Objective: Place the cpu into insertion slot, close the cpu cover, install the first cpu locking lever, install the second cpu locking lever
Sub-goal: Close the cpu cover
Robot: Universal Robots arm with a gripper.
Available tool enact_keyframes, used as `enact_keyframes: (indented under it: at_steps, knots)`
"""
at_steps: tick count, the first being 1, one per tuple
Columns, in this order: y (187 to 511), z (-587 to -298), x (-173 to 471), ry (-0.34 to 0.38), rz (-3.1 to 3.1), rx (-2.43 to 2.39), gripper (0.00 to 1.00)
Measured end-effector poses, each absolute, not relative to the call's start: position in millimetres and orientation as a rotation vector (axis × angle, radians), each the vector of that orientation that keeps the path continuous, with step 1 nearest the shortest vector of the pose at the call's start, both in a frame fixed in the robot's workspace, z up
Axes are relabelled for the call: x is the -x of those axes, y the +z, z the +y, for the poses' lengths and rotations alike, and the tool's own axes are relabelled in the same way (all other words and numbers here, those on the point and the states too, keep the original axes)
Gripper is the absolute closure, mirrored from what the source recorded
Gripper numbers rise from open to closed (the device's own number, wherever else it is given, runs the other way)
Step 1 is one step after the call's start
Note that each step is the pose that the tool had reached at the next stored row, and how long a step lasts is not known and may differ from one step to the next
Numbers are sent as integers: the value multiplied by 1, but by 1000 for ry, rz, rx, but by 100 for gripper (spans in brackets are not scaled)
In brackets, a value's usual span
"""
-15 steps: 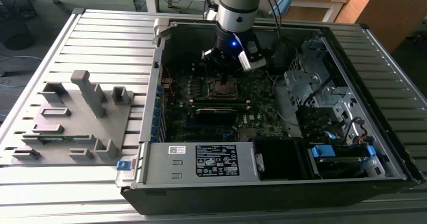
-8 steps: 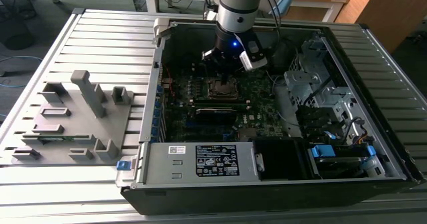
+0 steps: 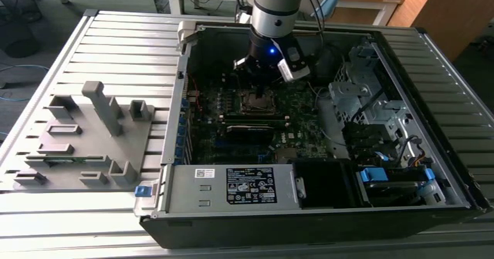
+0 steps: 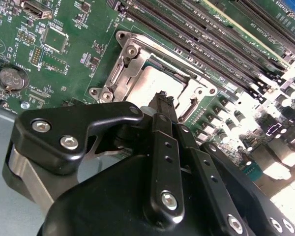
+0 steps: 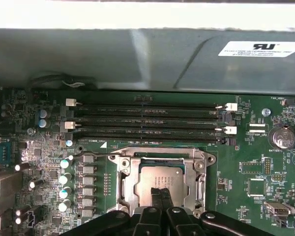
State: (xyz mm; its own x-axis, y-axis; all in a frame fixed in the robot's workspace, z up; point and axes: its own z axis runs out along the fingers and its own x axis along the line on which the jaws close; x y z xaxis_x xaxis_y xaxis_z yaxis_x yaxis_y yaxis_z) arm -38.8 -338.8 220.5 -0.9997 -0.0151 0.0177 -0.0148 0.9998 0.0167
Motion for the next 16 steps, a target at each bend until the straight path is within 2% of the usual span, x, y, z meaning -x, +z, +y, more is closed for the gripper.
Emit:
enact_keyframes:
  at_steps: [16]
  knots:
    - [217, -339, 41, -23, -3144, -67, 89]
